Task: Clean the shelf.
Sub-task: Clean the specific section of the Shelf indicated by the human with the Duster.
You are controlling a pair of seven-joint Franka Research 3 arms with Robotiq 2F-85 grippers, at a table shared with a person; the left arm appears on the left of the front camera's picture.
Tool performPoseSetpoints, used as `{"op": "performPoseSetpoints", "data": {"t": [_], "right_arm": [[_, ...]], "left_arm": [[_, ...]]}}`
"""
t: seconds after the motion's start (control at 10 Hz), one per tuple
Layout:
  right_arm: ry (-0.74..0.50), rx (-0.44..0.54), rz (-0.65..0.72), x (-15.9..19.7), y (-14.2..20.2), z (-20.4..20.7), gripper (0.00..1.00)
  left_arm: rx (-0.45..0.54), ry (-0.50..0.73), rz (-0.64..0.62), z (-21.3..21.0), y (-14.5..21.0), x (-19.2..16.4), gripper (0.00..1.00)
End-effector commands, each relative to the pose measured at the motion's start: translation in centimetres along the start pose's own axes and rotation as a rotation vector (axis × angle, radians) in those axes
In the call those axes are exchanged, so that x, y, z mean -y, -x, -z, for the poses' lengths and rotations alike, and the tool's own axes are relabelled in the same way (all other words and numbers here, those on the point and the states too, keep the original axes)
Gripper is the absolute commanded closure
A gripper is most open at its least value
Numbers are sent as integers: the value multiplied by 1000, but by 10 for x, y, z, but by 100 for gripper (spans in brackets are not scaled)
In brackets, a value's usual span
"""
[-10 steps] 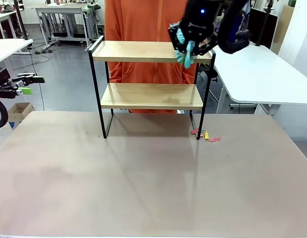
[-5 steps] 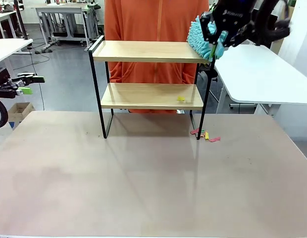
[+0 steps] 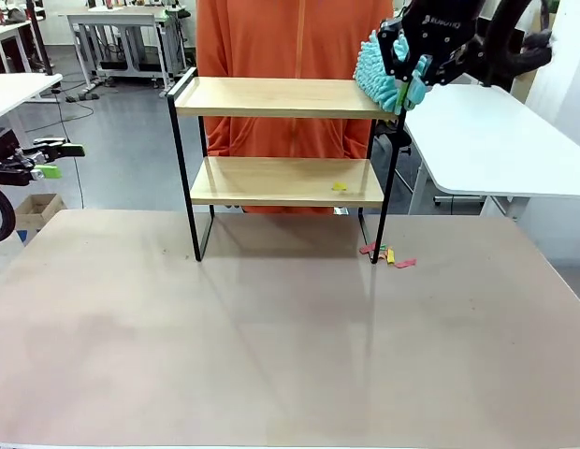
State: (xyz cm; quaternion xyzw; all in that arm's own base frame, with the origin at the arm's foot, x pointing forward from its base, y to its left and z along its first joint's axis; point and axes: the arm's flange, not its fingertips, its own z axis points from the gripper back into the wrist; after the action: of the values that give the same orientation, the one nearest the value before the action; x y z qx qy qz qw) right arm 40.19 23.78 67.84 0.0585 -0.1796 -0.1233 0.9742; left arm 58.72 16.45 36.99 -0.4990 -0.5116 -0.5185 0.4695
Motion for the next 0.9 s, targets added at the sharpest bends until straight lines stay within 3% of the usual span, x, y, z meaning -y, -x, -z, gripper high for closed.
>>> {"op": "performPoseSetpoints", "data": {"t": [0.0,0.4,0.6,0.8], "right_arm": [[-3,3,-2,0,1,-2,87],[-34,177,-30,25,10,-48,87],[-89,191,-101,32,16,-65,87],[-227,151,-227,38,26,-81,87]], "left_arm": [[-1,2,10,1,-3,1,0],[-1,2,10,1,-3,1,0],[-1,2,10,1,-3,1,0],[-1,2,10,1,-3,1,0]]}}
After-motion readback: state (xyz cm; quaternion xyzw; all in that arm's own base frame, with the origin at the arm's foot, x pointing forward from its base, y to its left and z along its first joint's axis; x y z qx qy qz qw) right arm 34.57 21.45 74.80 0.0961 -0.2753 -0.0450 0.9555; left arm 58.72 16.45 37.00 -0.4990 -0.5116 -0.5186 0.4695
